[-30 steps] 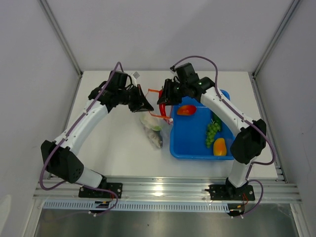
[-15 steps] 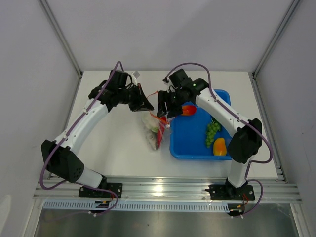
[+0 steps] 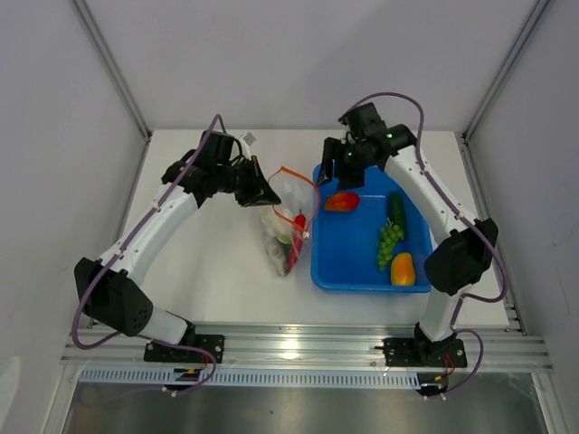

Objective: Place the food in the zip-top bag and seal the zipper
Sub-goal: Place the fake vegetable in the zipper food storage bag.

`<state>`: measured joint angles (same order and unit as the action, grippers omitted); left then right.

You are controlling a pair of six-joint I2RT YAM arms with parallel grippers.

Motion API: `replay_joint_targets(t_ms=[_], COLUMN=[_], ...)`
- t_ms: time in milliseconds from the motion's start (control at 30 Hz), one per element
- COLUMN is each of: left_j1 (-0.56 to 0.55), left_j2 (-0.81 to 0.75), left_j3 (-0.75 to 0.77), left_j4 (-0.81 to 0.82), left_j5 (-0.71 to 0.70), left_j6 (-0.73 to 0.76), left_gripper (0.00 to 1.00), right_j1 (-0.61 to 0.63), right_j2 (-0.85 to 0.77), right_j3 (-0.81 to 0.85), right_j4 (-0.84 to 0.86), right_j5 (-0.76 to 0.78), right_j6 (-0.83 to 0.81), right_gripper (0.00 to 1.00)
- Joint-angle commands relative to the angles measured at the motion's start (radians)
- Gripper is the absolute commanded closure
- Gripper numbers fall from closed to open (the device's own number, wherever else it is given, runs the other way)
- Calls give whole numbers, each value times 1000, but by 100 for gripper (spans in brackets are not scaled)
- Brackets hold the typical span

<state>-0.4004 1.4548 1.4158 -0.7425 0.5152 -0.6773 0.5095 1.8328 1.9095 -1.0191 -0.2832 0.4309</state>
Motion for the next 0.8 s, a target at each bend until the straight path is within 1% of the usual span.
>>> replay_joint_targets(t_ms=[0,33,67,167,300,467,600,767], left_j1=[-6,-5,-5,-5,-5,-5,-5,-3], left_j2=[-51,-53,-57,-60,-63,-63,-62,-62], left_j3=[-14,-15,-15,-20,-23,-31,-40,-51], left_j4=[31,31,32,35,40,38,42,38], left_j5=[-7,-9,-10,-9,-6,-1,11,14], left_j6=[24,24,25,27,30,36,38,44], left_gripper=[99,99,99,99,99,100,99,99], right_j1=[-83,-100,-126,-155,-190,-221,-246,-266], right_j2=[-66,-70,-87,-121,-193,-274,-348,-432], right_j3=[56,43,14,-47,-208,-358,-475,-627], right_j4=[-108,-130,-163,-205,-226,-265,-282,-268], right_j5=[157,192,267,405,444,499,501,492], right_j6=[38,46,52,71,120,163,178,201], right_gripper=[36,37,37,38,38,41,41,39])
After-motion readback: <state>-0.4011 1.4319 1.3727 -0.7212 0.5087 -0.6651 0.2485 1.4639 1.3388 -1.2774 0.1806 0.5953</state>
